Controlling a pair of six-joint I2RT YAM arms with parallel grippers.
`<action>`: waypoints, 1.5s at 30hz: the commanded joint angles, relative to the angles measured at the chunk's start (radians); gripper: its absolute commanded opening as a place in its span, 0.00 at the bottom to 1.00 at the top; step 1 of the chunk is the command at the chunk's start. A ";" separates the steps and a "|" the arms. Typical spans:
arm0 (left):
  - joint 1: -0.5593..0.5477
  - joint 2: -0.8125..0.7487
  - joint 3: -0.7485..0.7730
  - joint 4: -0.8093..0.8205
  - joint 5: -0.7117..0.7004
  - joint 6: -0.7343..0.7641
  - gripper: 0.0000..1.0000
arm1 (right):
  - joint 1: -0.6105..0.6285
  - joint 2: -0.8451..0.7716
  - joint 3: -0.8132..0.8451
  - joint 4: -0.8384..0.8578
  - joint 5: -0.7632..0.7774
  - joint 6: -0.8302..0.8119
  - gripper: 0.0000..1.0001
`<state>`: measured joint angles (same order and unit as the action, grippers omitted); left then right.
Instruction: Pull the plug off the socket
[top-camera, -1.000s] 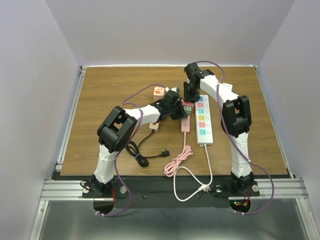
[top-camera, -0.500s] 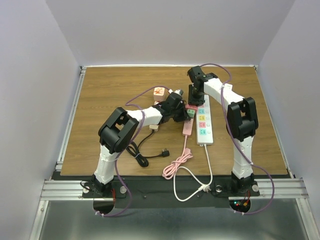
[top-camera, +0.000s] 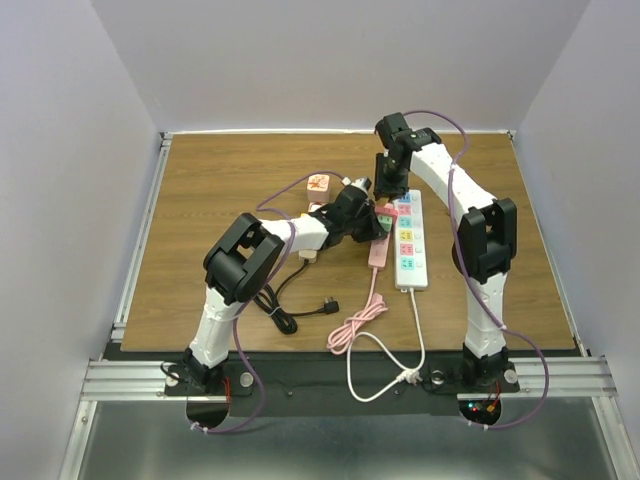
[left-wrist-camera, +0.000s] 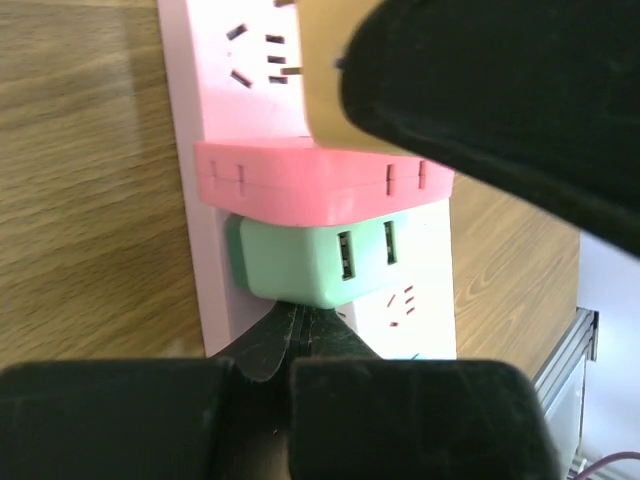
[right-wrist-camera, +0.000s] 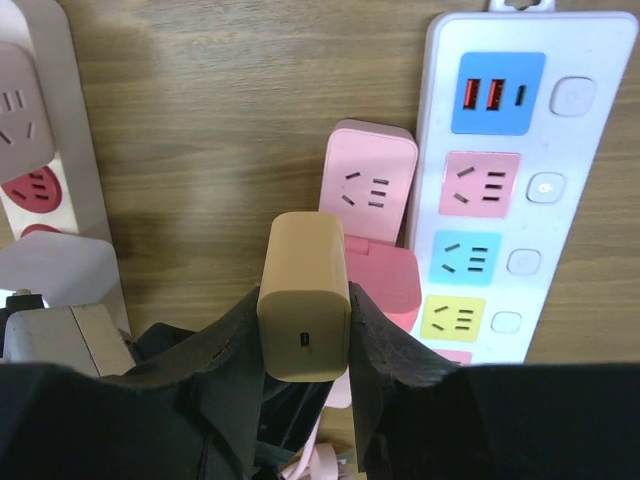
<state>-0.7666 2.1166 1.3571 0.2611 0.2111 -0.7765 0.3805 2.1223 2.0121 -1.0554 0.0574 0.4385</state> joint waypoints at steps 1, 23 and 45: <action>0.013 0.134 -0.026 -0.258 -0.141 0.089 0.00 | 0.006 -0.001 0.033 -0.067 -0.024 -0.004 0.00; 0.016 0.006 0.028 -0.230 -0.067 0.108 0.00 | -0.236 0.019 -0.095 0.127 0.469 0.146 0.01; 0.016 -0.078 -0.087 -0.177 -0.041 0.095 0.00 | -0.220 -0.183 -0.220 0.198 -0.051 -0.078 0.86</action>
<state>-0.7559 2.0556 1.3231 0.1963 0.2070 -0.7166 0.1329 2.0552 1.8385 -0.9173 0.2501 0.4526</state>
